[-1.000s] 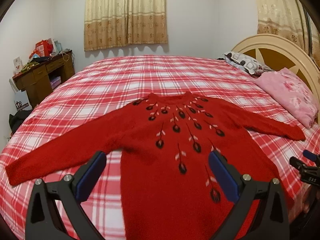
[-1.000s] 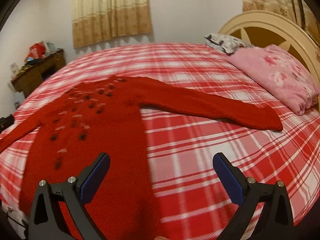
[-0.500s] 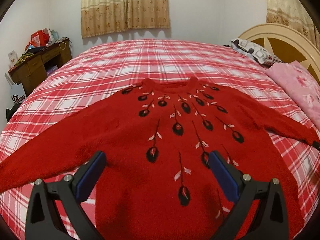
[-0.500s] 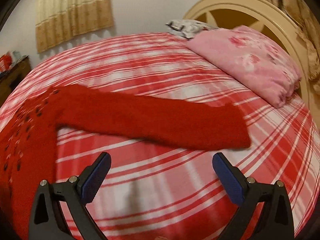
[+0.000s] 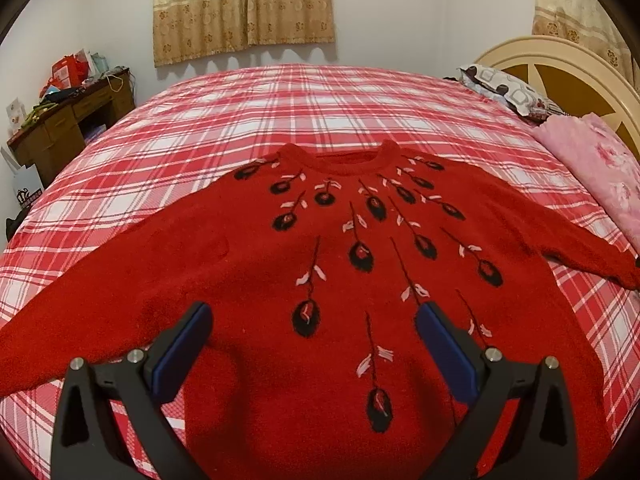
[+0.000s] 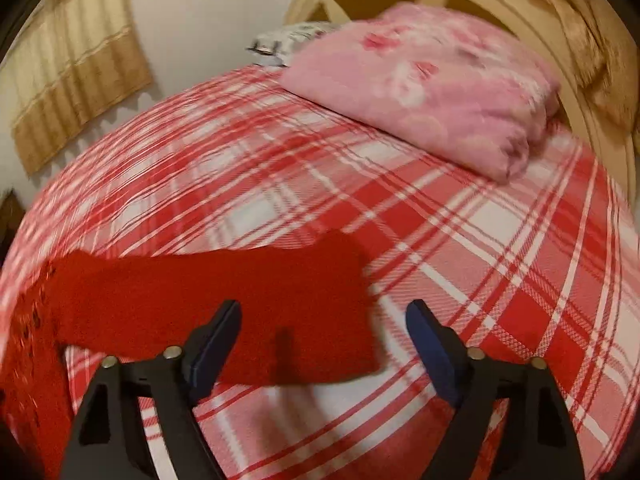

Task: Fold small clothes
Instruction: 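Move the right tool to the sweater sleeve cuff and grasp it, then lift the sleeve with the right tool and fold it across the sweater body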

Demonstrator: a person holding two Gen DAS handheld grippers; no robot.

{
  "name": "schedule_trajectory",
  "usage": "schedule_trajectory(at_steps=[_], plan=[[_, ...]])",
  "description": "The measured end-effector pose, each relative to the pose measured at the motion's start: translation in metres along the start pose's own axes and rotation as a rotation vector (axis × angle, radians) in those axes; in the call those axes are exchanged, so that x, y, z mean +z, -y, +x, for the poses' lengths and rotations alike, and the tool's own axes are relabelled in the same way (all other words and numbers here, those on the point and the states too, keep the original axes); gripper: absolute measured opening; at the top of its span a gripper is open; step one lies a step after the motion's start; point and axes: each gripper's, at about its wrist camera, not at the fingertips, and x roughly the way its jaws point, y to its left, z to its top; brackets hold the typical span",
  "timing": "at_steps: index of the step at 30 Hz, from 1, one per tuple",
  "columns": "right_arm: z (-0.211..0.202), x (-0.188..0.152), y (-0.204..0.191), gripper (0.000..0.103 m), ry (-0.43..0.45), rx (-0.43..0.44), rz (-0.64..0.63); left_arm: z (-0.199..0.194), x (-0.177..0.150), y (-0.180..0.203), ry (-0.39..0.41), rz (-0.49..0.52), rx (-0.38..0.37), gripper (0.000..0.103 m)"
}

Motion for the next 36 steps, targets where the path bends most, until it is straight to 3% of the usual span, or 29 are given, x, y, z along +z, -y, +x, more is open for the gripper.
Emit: schedule_trajectory(at_steps=[2,6,7,8,11,22,36], plan=[[0.007,0.002,0.007,0.062,-0.029,0.019,0.027,0.000,0.001,-0.003,0.003,-0.006,0.003,0.103],[0.013,0.002,0.002,0.049,-0.050,0.043,0.014,0.002,0.002,-0.010,-0.002,-0.016,0.007,0.103],[0.015,0.002,0.000,0.033,-0.054,0.047,0.006,0.003,0.002,-0.012,-0.004,-0.019,0.010,0.103],[0.016,0.002,-0.003,0.025,-0.061,0.051,0.002,0.003,0.001,-0.015,-0.005,-0.025,0.013,0.103],[0.020,0.003,-0.009,0.016,-0.071,0.059,-0.010,0.000,0.000,-0.022,-0.007,-0.041,0.014,0.103],[-0.011,0.029,-0.056,0.013,-0.008,0.113,-0.078,-0.019,-0.006,-0.056,0.017,-0.104,0.045,0.103],[-0.120,0.076,-0.177,0.012,0.193,0.274,-0.257,-0.037,-0.019,-0.082,0.043,-0.137,0.065,0.103]])
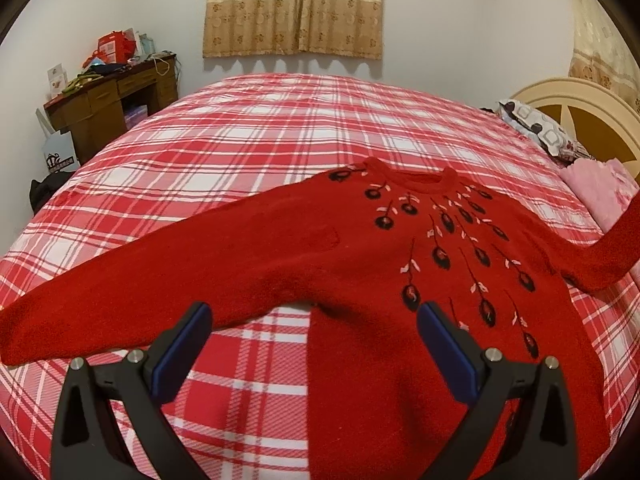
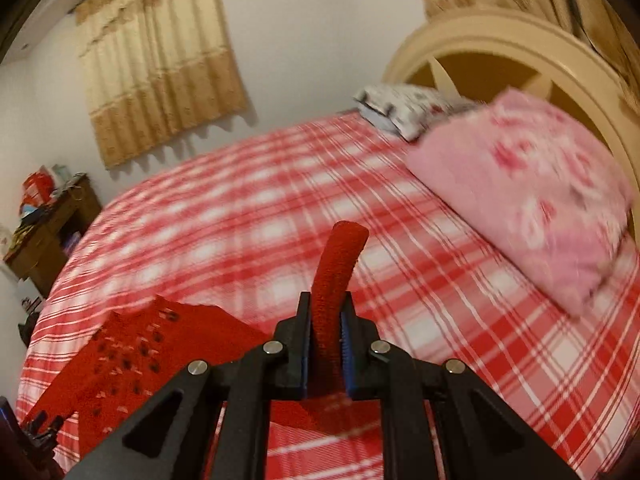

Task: Fold small clothes
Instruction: 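Lift the sleeve with the right tool and fold it across the sweater body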

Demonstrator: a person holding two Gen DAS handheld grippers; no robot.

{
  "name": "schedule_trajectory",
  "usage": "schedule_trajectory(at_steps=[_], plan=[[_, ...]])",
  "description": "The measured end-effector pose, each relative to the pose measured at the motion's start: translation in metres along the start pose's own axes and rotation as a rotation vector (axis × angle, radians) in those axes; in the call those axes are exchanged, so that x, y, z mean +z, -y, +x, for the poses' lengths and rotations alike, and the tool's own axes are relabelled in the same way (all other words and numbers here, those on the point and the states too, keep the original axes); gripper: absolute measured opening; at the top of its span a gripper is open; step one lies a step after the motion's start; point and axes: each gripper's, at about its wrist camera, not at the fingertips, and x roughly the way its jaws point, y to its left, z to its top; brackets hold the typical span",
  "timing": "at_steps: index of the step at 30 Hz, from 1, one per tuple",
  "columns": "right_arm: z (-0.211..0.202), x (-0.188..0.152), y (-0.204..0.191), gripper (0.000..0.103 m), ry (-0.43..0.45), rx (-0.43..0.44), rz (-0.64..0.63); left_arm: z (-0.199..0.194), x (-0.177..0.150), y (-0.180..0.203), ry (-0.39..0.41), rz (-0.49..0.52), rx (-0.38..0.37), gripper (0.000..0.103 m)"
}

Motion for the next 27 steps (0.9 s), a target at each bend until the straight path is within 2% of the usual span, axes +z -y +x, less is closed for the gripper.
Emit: schedule_trajectory(at_steps=[5,13,21,27], plan=[[-0.019,0.021,-0.056,0.012,0.049,0.063,-0.081,-0.006,0.000,-0.013,0.018,-0.013,0.013,0.103],[-0.040,0.034,-0.138,0.012,0.083,0.182,-0.208,-0.009,-0.004,-0.034,0.022,-0.035,0.038,0.103],[-0.042,0.030,-0.215,0.011,0.082,0.284,-0.308,-0.010,-0.008,-0.052,0.024,-0.053,0.060,0.103],[-0.027,0.016,-0.276,0.011,0.050,0.364,-0.377,-0.010,-0.013,-0.063,0.014,-0.073,0.065,0.103]])
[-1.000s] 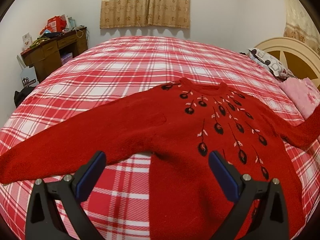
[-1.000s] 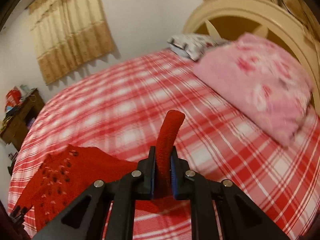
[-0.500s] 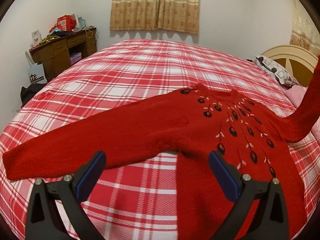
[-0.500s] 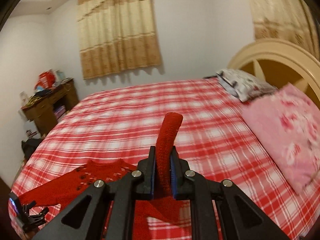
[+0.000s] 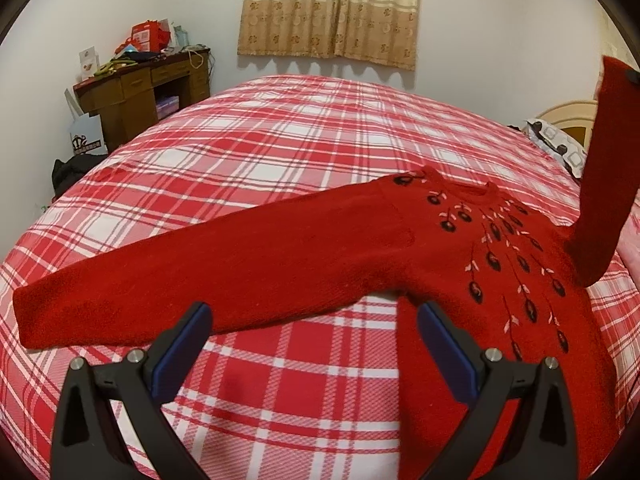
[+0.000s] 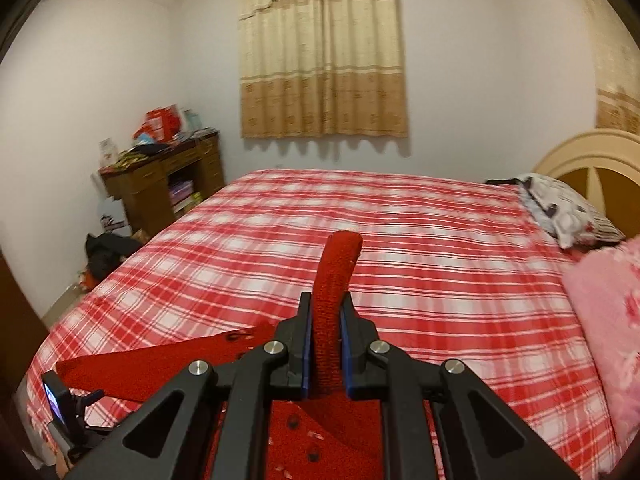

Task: Fold small clothes
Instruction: 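Lift the sleeve with the right tool and fold it across the sweater body, then open the right tool to release the sleeve onto the body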

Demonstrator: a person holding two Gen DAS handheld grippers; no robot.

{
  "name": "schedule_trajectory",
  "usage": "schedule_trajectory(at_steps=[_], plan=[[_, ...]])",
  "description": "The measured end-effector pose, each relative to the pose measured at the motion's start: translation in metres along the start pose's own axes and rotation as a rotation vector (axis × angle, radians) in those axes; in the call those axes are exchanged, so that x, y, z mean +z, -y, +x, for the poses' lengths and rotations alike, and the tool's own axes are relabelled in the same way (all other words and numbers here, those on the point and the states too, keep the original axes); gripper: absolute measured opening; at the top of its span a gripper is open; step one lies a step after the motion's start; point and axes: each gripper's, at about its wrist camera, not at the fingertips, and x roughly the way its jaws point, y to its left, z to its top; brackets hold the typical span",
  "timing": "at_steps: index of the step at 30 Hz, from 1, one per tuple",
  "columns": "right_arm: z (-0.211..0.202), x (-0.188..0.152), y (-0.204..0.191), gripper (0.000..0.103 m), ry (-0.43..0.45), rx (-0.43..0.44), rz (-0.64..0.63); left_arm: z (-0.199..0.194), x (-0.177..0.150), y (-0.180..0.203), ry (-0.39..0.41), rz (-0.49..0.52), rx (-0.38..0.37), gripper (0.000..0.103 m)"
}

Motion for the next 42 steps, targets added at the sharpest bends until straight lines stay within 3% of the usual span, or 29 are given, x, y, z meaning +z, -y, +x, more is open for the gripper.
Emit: schedule_trajectory(at_steps=[8,19,29,38,42], plan=[[0.065,-0.027,-0.076,0.011,-0.079,0.101,-0.071,0.002,-0.007,-0.014,-0.016,-0.026,0.011,0.103],[0.170,-0.142,-0.167,0.011,-0.287,0.187,-0.157,0.006,-0.015,-0.025,-0.040,-0.029,0.037,0.103],[0.201,-0.184,-0.181,0.011,-0.382,0.284,-0.131,0.008,-0.022,-0.035,-0.064,-0.043,0.047,0.103],[0.195,-0.172,-0.186,0.010,-0.342,0.284,-0.122,0.003,-0.024,-0.024,-0.070,-0.025,0.047,0.103],[0.209,-0.184,-0.188,0.015,-0.419,0.300,-0.132,0.002,-0.025,-0.023,-0.068,-0.025,0.057,0.103]])
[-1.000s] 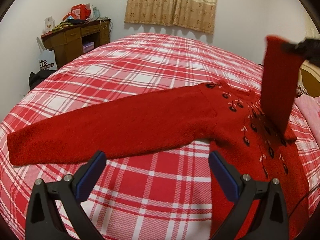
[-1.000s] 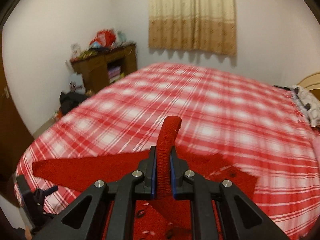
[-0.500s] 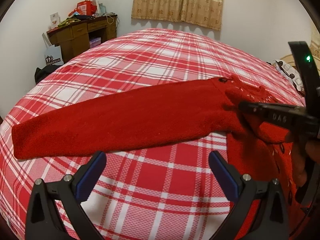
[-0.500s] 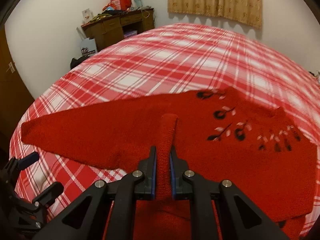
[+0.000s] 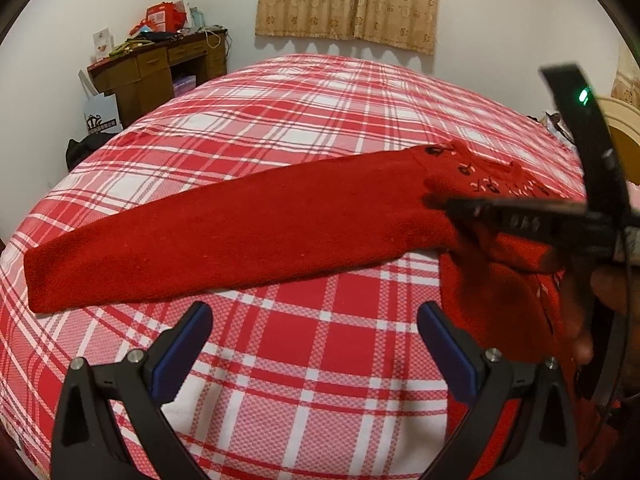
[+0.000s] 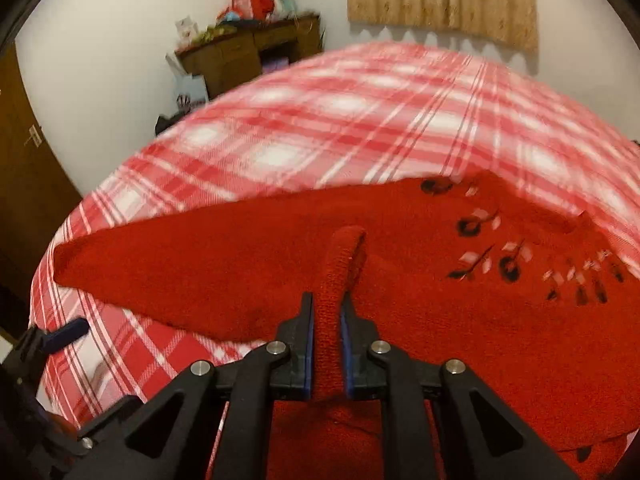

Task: Fold small clothes
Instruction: 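Open the right tool to release the sleeve onto the body, then move the left tool to the other sleeve cuff and grasp it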

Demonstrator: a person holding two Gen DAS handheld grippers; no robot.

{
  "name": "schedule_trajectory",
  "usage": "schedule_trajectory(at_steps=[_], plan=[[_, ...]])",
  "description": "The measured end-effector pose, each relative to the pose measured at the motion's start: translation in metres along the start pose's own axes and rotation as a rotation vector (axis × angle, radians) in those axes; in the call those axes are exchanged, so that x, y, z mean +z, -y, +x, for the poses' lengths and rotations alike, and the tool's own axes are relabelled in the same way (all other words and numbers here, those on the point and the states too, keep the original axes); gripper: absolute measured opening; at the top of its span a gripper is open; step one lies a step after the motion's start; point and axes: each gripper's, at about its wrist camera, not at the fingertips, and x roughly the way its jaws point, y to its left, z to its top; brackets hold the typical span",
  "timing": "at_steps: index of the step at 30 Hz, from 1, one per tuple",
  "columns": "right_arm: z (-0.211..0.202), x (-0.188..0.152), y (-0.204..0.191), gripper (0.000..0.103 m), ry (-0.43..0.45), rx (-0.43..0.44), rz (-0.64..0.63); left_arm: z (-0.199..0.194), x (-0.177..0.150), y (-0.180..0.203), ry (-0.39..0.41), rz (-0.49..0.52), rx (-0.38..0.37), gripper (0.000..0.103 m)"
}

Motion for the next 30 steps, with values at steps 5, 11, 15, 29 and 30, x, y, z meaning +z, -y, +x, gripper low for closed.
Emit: schedule_trajectory(at_steps=[5,11,15,29,30], plan=[[-0.026,-0.018,0.016,0.060,0.038,0.062,0.031,0.001,-0.002,-0.008,-0.015,-0.003,0.029,0.103],[-0.091,-0.041,0.091,0.060,0.141,-0.118,0.110,0.003,-0.002,-0.033,-0.019,-0.057,0.039,0.103],[-0.108,-0.058,0.159,0.064,0.127,-0.328,0.254,-0.001,-0.002,-0.058,0.000,-0.097,0.088,0.103],[-0.059,-0.033,0.074,0.069,0.037,-0.188,0.070,-0.024,-0.002,-0.176,0.056,-0.284,0.377,0.103],[-0.053,-0.030,0.063,0.070,0.034,-0.151,0.053,-0.026,-0.003,-0.183,0.059,-0.297,0.389,0.103]])
